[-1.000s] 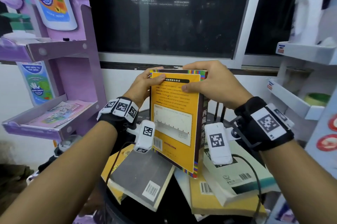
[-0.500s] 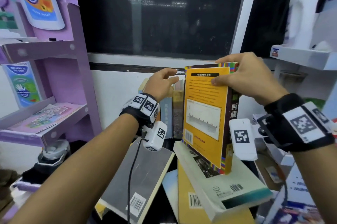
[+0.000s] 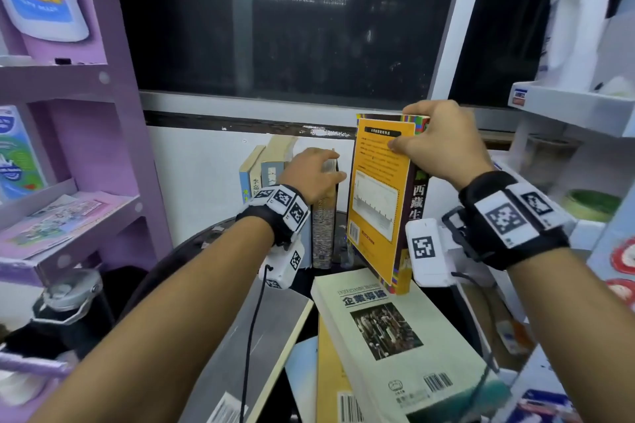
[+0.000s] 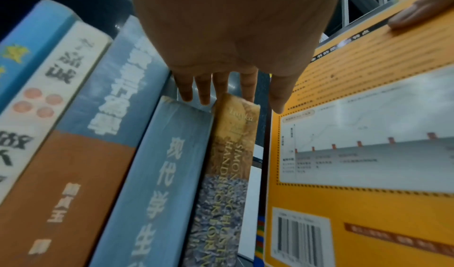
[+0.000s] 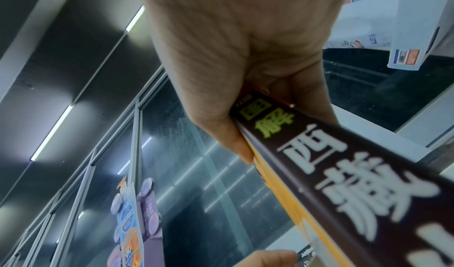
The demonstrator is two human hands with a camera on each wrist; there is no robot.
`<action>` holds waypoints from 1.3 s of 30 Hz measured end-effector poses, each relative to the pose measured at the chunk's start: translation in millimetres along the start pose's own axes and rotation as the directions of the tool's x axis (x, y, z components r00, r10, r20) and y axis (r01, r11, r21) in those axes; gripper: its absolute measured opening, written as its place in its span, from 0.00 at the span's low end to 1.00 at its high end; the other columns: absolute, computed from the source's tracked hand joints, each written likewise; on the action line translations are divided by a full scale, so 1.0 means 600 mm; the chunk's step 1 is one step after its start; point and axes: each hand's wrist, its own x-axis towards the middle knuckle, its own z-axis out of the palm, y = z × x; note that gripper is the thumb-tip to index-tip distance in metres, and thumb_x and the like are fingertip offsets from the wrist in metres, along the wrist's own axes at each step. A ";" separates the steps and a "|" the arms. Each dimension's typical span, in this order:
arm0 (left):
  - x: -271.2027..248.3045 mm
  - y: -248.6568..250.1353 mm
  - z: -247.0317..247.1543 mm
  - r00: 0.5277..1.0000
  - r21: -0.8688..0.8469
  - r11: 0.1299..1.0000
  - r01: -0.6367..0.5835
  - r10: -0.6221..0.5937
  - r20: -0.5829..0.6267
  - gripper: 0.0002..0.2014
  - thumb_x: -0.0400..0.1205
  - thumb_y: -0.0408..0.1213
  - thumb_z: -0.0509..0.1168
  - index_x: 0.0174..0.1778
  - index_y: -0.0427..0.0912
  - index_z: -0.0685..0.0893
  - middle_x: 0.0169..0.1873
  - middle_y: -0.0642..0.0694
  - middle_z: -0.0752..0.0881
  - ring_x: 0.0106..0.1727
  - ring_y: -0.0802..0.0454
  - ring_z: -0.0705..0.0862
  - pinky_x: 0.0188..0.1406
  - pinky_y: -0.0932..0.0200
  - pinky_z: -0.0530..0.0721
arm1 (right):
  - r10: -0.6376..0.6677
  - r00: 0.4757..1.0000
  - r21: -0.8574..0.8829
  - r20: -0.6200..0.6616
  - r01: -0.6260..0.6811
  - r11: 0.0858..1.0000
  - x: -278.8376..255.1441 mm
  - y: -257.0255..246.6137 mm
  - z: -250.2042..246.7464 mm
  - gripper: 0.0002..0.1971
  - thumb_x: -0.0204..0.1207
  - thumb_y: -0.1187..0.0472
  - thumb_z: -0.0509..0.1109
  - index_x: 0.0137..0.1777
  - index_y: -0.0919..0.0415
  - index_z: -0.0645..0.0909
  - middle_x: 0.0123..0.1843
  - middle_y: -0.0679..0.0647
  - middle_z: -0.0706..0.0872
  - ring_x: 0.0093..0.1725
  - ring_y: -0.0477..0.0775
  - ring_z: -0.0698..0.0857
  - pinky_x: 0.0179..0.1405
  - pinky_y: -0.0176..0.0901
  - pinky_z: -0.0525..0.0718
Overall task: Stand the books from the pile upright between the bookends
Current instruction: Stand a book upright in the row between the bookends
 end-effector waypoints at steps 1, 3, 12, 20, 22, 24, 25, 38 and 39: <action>0.002 -0.003 0.004 1.000 0.009 1.000 -0.003 0.003 -0.010 0.24 0.81 0.52 0.64 0.73 0.50 0.76 0.75 0.45 0.73 0.75 0.47 0.70 0.74 0.50 0.68 | 0.004 1.000 -0.003 -0.013 -0.004 1.000 0.007 0.002 0.009 0.27 0.73 0.56 0.77 0.72 0.54 0.76 0.62 0.57 0.83 0.56 0.55 0.85 0.53 0.50 0.87; 0.006 -0.007 0.012 1.000 0.029 1.000 0.003 -0.002 -0.011 0.24 0.81 0.53 0.63 0.73 0.52 0.76 0.75 0.46 0.72 0.76 0.47 0.70 0.75 0.48 0.68 | 0.010 0.999 -0.006 -0.040 -0.011 1.000 0.020 0.007 0.028 0.27 0.74 0.56 0.77 0.73 0.54 0.75 0.62 0.57 0.84 0.57 0.56 0.86 0.54 0.51 0.87; 0.016 -0.034 0.044 0.999 0.127 0.992 -0.013 0.017 -0.031 0.26 0.82 0.51 0.59 0.78 0.52 0.68 0.75 0.46 0.72 0.70 0.45 0.76 0.67 0.48 0.78 | 0.035 0.993 -0.030 -0.109 -0.039 0.999 0.068 0.029 0.113 0.24 0.75 0.57 0.75 0.71 0.57 0.78 0.58 0.58 0.87 0.56 0.60 0.87 0.55 0.57 0.88; 0.017 -0.035 0.049 0.997 0.174 0.984 -0.034 0.046 -0.062 0.27 0.82 0.52 0.58 0.78 0.51 0.68 0.75 0.47 0.72 0.69 0.44 0.77 0.66 0.46 0.78 | 0.076 0.989 -0.066 -0.123 -0.084 0.994 0.085 0.058 0.165 0.15 0.77 0.56 0.71 0.62 0.56 0.82 0.55 0.58 0.87 0.56 0.60 0.83 0.49 0.48 0.83; 0.017 -0.037 0.049 0.997 0.178 0.983 -0.041 0.052 -0.053 0.27 0.82 0.52 0.59 0.78 0.51 0.68 0.75 0.46 0.72 0.69 0.43 0.77 0.66 0.45 0.78 | 0.106 0.987 -0.043 -0.123 -0.113 0.993 0.085 0.060 0.178 0.14 0.75 0.57 0.72 0.61 0.55 0.82 0.54 0.57 0.86 0.54 0.61 0.84 0.49 0.49 0.85; 0.017 -0.039 0.049 0.997 0.181 0.982 -0.047 0.056 -0.044 0.27 0.82 0.52 0.59 0.78 0.50 0.68 0.75 0.45 0.72 0.69 0.43 0.77 0.67 0.44 0.78 | 0.131 0.983 -0.027 -0.129 -0.136 0.990 0.082 0.059 0.189 0.14 0.74 0.57 0.71 0.60 0.54 0.81 0.52 0.57 0.86 0.51 0.62 0.84 0.50 0.58 0.87; 0.018 -0.040 0.049 0.998 0.182 0.982 -0.050 0.058 -0.039 0.27 0.82 0.52 0.59 0.78 0.50 0.68 0.75 0.45 0.72 0.69 0.43 0.77 0.67 0.44 0.78 | 0.137 0.983 -0.031 -0.125 -0.142 0.989 0.080 0.058 0.194 0.15 0.74 0.56 0.71 0.60 0.54 0.80 0.52 0.57 0.86 0.50 0.62 0.85 0.48 0.60 0.88; 0.017 -0.039 0.031 0.995 0.189 0.981 -0.038 0.018 0.103 0.43 0.73 0.53 0.73 0.81 0.48 0.61 0.79 0.48 0.65 0.75 0.43 0.70 0.72 0.43 0.73 | 0.067 0.994 0.025 -0.090 -0.065 0.998 0.078 0.053 0.234 0.17 0.74 0.56 0.72 0.62 0.56 0.83 0.52 0.62 0.89 0.54 0.66 0.84 0.53 0.58 0.85; 0.017 -0.040 0.031 0.994 0.201 0.979 -0.042 0.020 0.110 0.44 0.72 0.52 0.74 0.81 0.48 0.61 0.79 0.48 0.64 0.75 0.43 0.70 0.72 0.44 0.72 | 0.056 0.995 0.023 -0.083 -0.054 0.998 0.078 0.052 0.234 0.16 0.74 0.55 0.71 0.61 0.56 0.83 0.51 0.61 0.89 0.54 0.66 0.84 0.52 0.57 0.85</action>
